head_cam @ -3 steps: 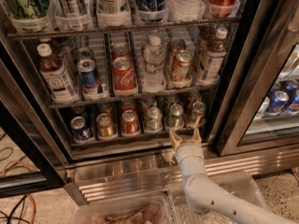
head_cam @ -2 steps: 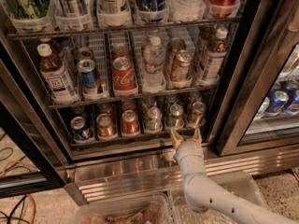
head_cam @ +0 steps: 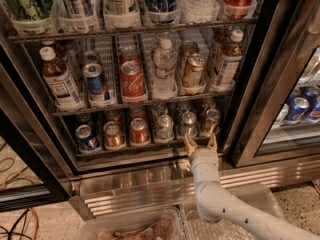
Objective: Pick orange can from bottom shelf of fridge
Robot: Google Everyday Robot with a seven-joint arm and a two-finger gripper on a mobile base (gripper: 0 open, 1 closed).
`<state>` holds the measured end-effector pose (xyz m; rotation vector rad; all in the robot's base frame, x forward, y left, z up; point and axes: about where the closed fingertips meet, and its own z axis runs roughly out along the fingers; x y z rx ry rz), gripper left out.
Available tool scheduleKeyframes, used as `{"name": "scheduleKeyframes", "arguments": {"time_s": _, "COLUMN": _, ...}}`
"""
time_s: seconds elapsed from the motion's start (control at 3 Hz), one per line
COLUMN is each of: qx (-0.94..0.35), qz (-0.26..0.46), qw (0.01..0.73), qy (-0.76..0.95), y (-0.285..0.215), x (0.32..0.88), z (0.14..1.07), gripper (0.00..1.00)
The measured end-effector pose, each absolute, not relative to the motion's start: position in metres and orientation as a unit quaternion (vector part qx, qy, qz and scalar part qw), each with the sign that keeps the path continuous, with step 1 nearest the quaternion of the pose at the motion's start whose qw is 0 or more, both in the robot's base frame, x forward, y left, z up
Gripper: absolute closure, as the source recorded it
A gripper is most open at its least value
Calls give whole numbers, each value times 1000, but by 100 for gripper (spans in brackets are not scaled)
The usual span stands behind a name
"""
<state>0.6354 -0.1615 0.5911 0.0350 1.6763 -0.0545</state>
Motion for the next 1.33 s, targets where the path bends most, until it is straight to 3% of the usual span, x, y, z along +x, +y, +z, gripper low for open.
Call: {"name": "scheduleKeyframes", "arguments": {"time_s": 1.33, "qx": 33, "qz": -50, "qw": 672, "qy": 738, "y": -185, "x": 646, "z": 594, "gripper": 36}}
